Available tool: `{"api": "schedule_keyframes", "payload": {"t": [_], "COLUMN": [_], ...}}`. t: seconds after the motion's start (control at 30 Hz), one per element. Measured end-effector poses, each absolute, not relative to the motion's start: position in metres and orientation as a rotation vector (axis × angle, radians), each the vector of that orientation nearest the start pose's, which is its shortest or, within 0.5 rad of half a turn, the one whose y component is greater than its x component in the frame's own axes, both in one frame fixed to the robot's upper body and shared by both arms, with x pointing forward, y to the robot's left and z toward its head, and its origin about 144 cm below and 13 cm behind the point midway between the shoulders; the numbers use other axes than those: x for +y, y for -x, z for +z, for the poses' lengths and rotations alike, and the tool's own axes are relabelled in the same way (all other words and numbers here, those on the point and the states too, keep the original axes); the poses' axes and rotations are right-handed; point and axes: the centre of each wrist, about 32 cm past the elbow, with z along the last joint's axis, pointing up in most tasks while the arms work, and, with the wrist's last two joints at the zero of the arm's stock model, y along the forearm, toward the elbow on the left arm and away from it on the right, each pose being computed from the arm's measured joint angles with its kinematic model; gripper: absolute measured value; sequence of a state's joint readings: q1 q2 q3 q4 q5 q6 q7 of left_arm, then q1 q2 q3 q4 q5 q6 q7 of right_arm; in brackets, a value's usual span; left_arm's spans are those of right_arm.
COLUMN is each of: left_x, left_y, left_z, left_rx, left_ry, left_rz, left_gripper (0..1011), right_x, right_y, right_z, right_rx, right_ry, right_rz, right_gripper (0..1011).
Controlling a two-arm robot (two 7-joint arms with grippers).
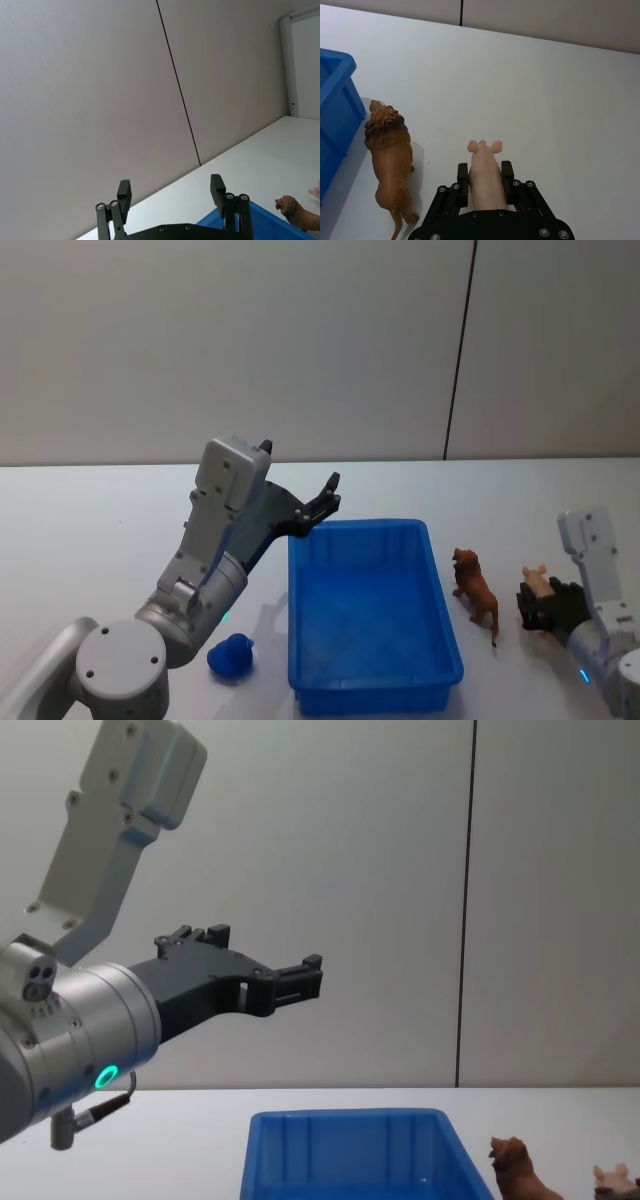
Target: Pick up the two dolls from the table and place them into the box.
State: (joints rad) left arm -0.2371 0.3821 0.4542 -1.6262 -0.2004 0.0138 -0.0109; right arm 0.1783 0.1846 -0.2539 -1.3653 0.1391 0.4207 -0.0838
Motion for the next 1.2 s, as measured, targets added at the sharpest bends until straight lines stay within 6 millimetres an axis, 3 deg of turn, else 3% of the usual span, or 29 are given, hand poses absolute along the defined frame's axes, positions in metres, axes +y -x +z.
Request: {"api": "schedule_keyframes", "payload": {"t": [0.7, 1.2], "left_x": [0.198, 0.198], "left_y": [-0.492, -0.492], "left_z": [1.204, 1.204], "left_rx": [-0.268, -0.268], "left_ry": [-0.061, -0.061], "left_rz": [1.124, 1.124], "left_gripper": [1001, 1001], "right_x": [-0.216, -0.213], "right_y": [-0.501, -0.504], "right_z": [1.128, 1.156], "right_rx": [0.214, 0.062], "right_ry": [0.418, 0.221], "right_rz": [-1.431, -1.412], "right_gripper": [375, 374]}}
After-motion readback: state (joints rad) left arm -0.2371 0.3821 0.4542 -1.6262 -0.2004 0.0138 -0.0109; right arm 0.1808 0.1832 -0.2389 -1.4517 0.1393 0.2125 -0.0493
